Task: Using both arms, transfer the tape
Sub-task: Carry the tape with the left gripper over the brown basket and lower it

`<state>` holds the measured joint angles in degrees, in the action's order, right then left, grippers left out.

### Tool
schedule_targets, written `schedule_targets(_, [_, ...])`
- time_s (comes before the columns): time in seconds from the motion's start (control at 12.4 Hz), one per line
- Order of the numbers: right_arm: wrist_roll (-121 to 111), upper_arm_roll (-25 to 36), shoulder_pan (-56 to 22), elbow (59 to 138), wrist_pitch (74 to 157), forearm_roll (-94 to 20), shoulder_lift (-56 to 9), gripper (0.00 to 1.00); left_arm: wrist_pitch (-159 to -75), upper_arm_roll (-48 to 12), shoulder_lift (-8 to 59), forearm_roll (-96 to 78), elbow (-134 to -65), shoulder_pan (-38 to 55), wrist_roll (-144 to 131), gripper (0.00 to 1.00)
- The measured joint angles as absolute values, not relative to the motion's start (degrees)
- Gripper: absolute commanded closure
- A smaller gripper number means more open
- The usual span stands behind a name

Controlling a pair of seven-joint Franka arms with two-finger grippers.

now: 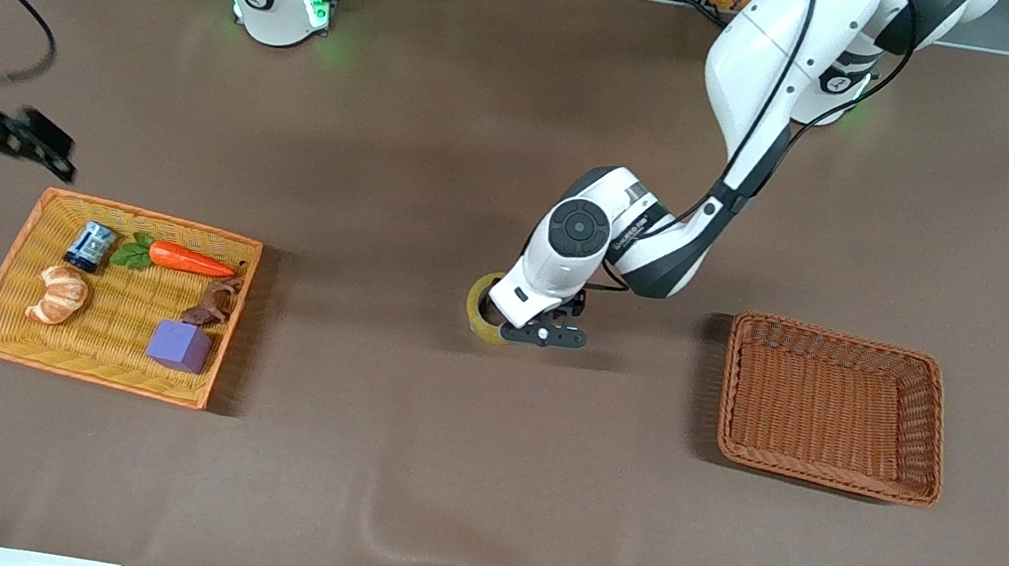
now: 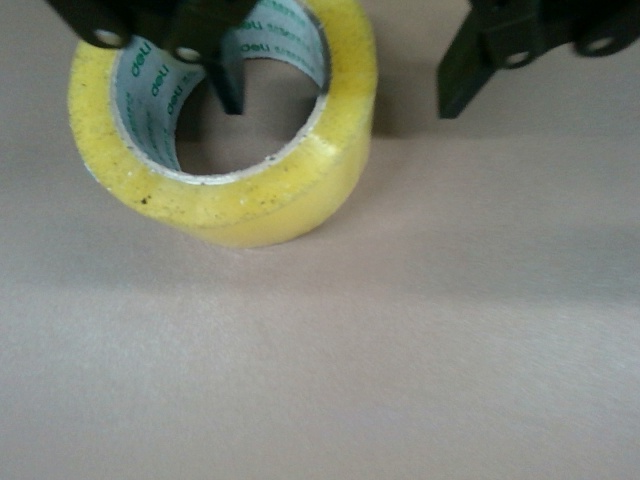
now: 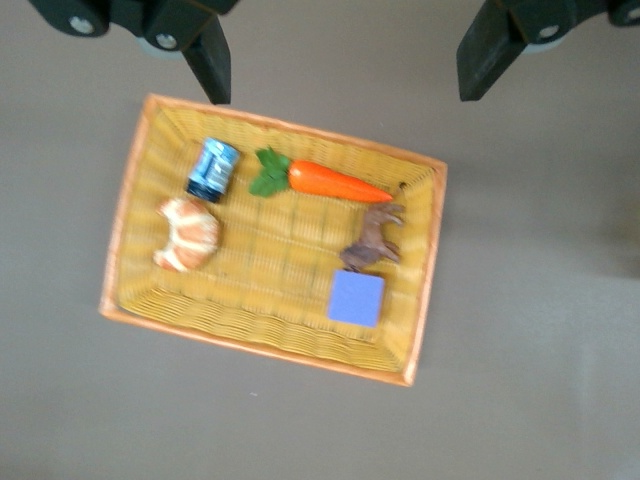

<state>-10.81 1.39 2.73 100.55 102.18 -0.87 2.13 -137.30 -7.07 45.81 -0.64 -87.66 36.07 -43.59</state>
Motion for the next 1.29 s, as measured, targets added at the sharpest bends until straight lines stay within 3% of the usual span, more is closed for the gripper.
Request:
schedule_targets(0.08, [-10.5, 2.4, 2.7, 100.9, 102.0, -0.8, 2.8, 0.0, -137.5, -7.1, 46.0, -0.6, -87.6, 36.2, -43.6, 1.0])
schedule_targets(0.73, [-0.8, 3.3, 2.7, 98.4, 96.8, -0.7, 2.7, 0.0, -136.0, -5.8, 44.7, -0.6, -86.1, 35.4, -43.6, 1.0])
schedule_targets(1.29, [-0.4, 3.0, 2.7, 95.0, 88.6, -0.8, 2.2, 0.0, -117.5, -5.2, 29.7, 5.4, -86.9, 21.1, -27.1, 1.0])
